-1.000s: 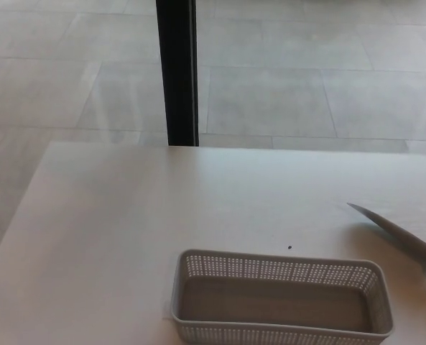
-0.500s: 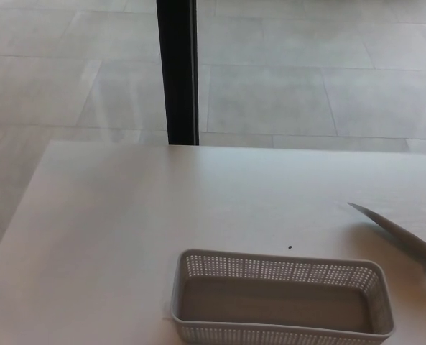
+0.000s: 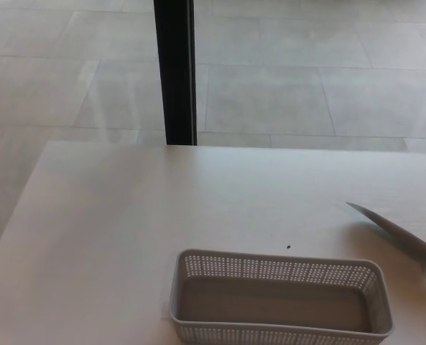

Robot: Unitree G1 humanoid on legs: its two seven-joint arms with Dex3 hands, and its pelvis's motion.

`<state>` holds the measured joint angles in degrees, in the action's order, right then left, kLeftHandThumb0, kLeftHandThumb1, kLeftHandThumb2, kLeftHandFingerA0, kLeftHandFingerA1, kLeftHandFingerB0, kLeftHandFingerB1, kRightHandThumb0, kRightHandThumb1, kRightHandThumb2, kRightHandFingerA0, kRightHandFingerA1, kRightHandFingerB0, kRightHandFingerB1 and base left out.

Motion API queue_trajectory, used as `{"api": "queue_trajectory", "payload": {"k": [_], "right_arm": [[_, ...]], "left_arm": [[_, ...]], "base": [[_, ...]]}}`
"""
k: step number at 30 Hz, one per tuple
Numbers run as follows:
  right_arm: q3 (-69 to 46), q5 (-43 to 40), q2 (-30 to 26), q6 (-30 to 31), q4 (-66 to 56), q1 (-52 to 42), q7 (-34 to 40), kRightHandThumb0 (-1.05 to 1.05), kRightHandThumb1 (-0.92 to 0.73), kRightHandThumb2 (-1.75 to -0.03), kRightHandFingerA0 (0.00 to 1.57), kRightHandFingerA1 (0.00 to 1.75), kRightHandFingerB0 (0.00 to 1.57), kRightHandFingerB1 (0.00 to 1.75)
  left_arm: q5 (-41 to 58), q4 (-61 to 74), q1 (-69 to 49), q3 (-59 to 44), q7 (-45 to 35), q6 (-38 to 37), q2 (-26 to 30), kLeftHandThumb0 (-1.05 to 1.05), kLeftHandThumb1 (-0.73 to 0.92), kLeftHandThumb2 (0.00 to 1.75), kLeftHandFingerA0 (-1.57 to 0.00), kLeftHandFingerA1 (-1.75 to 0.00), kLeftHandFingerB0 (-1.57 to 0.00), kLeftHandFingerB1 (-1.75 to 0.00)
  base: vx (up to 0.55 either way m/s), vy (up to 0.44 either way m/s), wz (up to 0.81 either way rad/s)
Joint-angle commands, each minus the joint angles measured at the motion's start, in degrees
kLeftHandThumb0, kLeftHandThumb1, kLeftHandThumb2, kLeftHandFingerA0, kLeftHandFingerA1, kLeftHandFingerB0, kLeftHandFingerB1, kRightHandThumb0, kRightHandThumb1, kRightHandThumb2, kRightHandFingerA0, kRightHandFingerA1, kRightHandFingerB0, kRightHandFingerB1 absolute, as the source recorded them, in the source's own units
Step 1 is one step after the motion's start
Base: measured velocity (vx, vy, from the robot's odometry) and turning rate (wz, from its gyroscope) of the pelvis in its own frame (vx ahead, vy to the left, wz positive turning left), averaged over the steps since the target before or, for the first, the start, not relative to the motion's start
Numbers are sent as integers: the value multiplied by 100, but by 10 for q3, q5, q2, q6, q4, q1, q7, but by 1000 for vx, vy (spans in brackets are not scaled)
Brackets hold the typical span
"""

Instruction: A garden tool is kept on the righthand side and a container is kept on the lefthand side on a desk infront of the robot. the robot uses its right hand to pick up the garden tool and makes a scooping motion inside the container

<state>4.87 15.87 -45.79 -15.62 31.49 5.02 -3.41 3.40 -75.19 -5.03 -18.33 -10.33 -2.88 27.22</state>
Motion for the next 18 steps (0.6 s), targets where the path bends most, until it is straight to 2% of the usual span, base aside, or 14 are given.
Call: {"api": "queue_trajectory", "payload": {"k": [1, 6, 14, 18], "right_arm": [[9, 20, 4, -54, -20, -7, -9, -105, -75, -113, 0, 1, 2, 13], [13, 27, 10, -45, -45, -8, -15, -100, -72, -111, 0, 7, 0, 16], [14, 33, 13, -14, 5, 54, -36, -105, -73, -112, 0, 1, 1, 8], [12, 42, 13, -1, 46, 100, -28, -101, -69, -110, 6, 5, 10, 12]], "left_arm": [[12, 0, 2, -11, 5, 0, 3, -56, 63, 59, -62, -61, -55, -45], [4, 4, -1, -4, 9, -4, 2, -57, 63, 59, -63, -64, -55, -47], [1, -3, -8, 1, 5, -9, 1, -58, 64, 59, -61, -62, -54, -46], [3, 2, -16, 0, -4, -21, -1, -61, 64, 60, -59, -64, -51, -47]], "base": [[0, 0, 0], [0, 0, 0], [0, 0, 0], [0, 0, 0]]}}
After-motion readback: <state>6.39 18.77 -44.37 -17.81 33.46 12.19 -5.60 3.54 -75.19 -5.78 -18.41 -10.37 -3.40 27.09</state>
